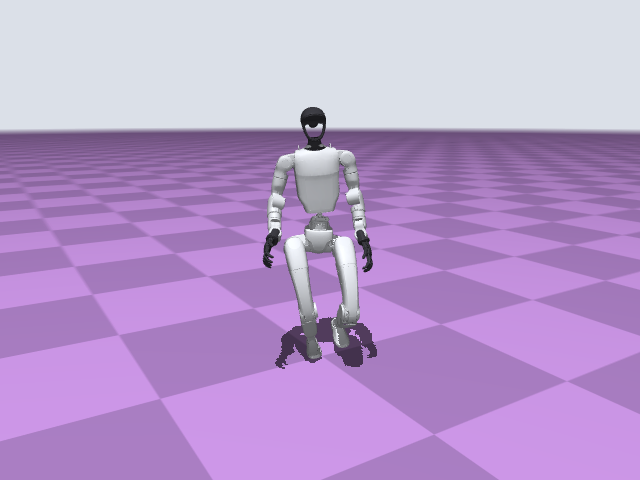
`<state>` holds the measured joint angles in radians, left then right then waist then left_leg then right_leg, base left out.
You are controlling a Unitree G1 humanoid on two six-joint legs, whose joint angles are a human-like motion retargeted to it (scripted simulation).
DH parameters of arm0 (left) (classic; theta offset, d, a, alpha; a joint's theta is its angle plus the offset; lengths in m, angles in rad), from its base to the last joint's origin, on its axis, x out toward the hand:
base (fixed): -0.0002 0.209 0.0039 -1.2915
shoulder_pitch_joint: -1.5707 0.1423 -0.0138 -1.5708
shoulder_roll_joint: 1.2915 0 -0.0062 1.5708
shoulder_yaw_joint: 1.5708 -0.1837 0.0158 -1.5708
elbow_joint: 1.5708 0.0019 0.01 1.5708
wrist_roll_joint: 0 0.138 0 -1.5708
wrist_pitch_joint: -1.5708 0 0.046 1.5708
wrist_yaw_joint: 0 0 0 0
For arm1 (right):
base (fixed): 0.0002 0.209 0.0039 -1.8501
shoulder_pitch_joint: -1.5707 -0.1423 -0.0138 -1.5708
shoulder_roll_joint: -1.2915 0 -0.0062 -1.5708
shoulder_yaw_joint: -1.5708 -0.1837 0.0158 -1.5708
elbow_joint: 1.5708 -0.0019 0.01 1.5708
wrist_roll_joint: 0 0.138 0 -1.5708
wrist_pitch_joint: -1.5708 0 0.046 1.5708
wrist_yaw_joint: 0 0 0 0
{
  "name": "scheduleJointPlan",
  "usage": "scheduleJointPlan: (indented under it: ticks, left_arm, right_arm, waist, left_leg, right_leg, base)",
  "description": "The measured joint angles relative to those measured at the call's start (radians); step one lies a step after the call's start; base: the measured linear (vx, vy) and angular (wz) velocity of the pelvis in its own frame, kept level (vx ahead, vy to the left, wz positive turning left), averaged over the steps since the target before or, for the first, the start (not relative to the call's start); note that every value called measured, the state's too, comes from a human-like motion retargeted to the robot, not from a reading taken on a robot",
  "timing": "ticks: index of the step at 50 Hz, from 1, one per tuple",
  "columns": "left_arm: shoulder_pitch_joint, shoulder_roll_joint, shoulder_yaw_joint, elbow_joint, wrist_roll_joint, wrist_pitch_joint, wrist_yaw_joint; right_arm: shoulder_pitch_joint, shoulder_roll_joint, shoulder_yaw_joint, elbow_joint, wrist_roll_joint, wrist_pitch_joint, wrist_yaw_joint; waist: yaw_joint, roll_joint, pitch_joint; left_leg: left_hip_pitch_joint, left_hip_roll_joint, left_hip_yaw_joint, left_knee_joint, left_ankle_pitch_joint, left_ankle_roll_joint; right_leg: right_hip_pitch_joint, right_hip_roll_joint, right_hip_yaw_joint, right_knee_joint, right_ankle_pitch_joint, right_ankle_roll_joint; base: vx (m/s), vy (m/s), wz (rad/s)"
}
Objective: Run
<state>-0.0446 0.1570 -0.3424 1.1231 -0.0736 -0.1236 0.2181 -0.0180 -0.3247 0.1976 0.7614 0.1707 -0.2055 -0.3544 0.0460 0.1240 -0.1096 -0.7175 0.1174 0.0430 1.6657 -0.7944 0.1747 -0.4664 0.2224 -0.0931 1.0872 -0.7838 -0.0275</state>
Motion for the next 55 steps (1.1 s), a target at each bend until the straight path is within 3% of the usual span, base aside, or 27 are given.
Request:
scheduleJointPlan:
  ticks: [6, 10, 12, 15, 18, 23, 26, 30, 35, 38, 40, 43, 47, 55]
  left_arm:
    - [0.169, 0.044, 0.076, 0.081, -0.049, -0.012, -0.012]
    - [0.245, 0.058, 0.132, 0.106, -0.086, -0.011, -0.008]
    - [0.256, 0.062, 0.158, 0.11, -0.098, -0.009, 0.0]
    - [0.232, 0.045, 0.183, 0.11, -0.12, -0.003, 0.018]
    - [0.146, 0.015, 0.176, 0.087, -0.133, 0.0, 0.034]
    - [-0.054, -0.024, 0.121, -0.019, -0.129, -0.012, 0.058]
    - [-0.166, -0.017, 0.085, -0.128, -0.122, -0.04, 0.06]
    - [-0.277, 0.018, 0.043, -0.277, -0.095, -0.091, 0.076]
    - [-0.307, 0.045, 0.024, -0.381, -0.072, -0.118, 0.088]
    - [-0.265, 0.043, 0.021, -0.36, -0.066, -0.102, 0.065]
    - [-0.219, 0.029, 0.012, -0.315, -0.059, -0.079, 0.042]
    - [-0.144, 0.002, -0.006, -0.21, -0.043, -0.041, -0.002]
    - [-0.018, -0.003, -0.003, -0.058, -0.035, -0.02, -0.041]
    - [0.23, 0.038, 0.118, 0.106, -0.069, -0.02, -0.045]
  right_arm:
    - [-0.194, -0.063, 0.027, -0.243, -0.042, -0.021, 0.005]
    - [-0.212, -0.073, 0.031, -0.303, -0.074, -0.023, 0.012]
    - [-0.178, -0.047, 0.032, -0.284, -0.089, -0.013, 0.029]
    - [-0.11, 0.011, 0.039, -0.191, -0.088, 0.008, 0.063]
    - [-0.052, 0.065, 0.043, -0.029, -0.084, 0.035, 0.098]
    - [0.054, 0.09, 0.031, 0.267, -0.08, 0.069, 0.136]
    - [0.128, 0.074, 0.007, 0.367, -0.071, 0.083, 0.147]
    - [0.216, 0.044, -0.03, 0.424, -0.064, 0.089, 0.138]
    - [0.284, 0.025, -0.055, 0.433, -0.056, 0.085, 0.113]
    - [0.269, 0.024, -0.059, 0.43, -0.043, 0.081, 0.099]
    - [0.233, 0.026, -0.05, 0.415, -0.035, 0.077, 0.09]
    - [0.146, 0.023, -0.017, 0.362, -0.033, 0.067, 0.074]
    - [0.02, 0.004, 0.01, 0.231, -0.023, 0.042, 0.058]
    - [-0.202, -0.077, 0.014, -0.12, -0.045, -0.009, 0.024]
  waist:
    - [0.007, -0.106, -0.096]
    - [-0.012, -0.172, -0.107]
    - [-0.034, -0.226, -0.096]
    - [-0.069, -0.271, -0.086]
    - [-0.113, -0.275, -0.092]
    - [-0.191, -0.25, -0.102]
    - [-0.212, -0.216, -0.101]
    - [-0.214, -0.17, -0.101]
    - [-0.197, -0.132, -0.071]
    - [-0.151, -0.024, -0.029]
    - [-0.12, 0.02, -0.016]
    - [-0.073, 0.029, -0.027]
    - [-0.01, -0.01, -0.048]
    - [0.004, -0.114, -0.12]
  left_leg:
    - [-0.236, -0.253, 0.03, -0.536, 0.004, -0.023]
    - [-0.228, -0.375, 0.052, -0.527, 0.029, 0.014]
    - [-0.165, -0.444, 0.078, -0.509, 0.04, 0.053]
    - [-0.096, -0.494, 0.094, -0.478, 0.016, 0.087]
    - [-0.011, -0.505, 0.078, -0.517, -0.016, 0.087]
    - [0.209, -0.532, 0.026, -0.707, -0.04, 0.083]
    - [0.327, -0.512, -0.011, -0.808, -0.037, 0.057]
    - [0.435, -0.453, -0.042, -0.86, -0.042, 0.014]
    - [0.526, -0.374, -0.059, -0.675, -0.078, -0.026]
    - [0.537, -0.181, -0.055, -0.36, -0.049, -0.091]
    - [0.485, -0.076, -0.041, -0.16, 0.066, -0.12]
    - [0.286, 0.006, -0.02, 0.049, 0.108, -0.065]
    - [0.011, -0.026, 0.008, 0.014, -0.001, 0.008]
    - [-0.275, -0.315, 0.024, -0.668, 0.003, -0.016]
  right_leg:
    - [0.068, -0.145, 0.025, -0.04, 0.005, 0.079]
    - [0.128, -0.238, 0.045, 0.128, 0.036, 0.143]
    - [0.153, -0.303, 0.071, 0.253, 0.156, 0.208]
    - [0.075, -0.374, 0.084, 0.496, 0.432, 0.272]
    - [-0.088, -0.461, 0.076, 0.67, 0.448, 0.209]
    - [-0.366, -0.551, 0.087, 0.666, 0.223, 0.106]
    - [-0.482, -0.52, 0.082, 0.504, 0.152, 0.102]
    - [-0.564, -0.393, 0.093, 0.227, 0.097, 0.138]
    - [-0.518, -0.279, 0.077, 0.252, 0.083, 0.095]
    - [-0.42, -0.141, -0.037, 0.304, 0.08, 0.007]
    - [-0.364, -0.083, -0.081, 0.305, 0.055, -0.043]
    - [-0.287, -0.059, -0.088, 0.238, 0.019, -0.061]
    - [-0.155, -0.065, -0.042, 0.091, 0.013, -0.003]
    - [0.035, -0.198, 0.015, -0.026, -0.004, 0.1]
  base:
    - [0.0, 0.02, 0.12]
    - [0.0, 0.05, 0.29]
    - [0.0, 0.05, 0.33]
    - [-0.03, 0.02, 0.17]
    - [0.0, 0.0, 0.0]
    - [0.0, 0.04, 0.15]
    - [0.0, 0.0, 0.0]
    - [0.01, -0.07, -0.15]
    - [-0.01, -0.06, -0.25]
    - [0.03, -0.05, -0.68]
    - [-0.01, -0.05, -0.46]
    - [0.0, 0.0, 0.0]
    - [0.01, 0.01, -0.05]
    - [0.0, 0.04, 0.02]
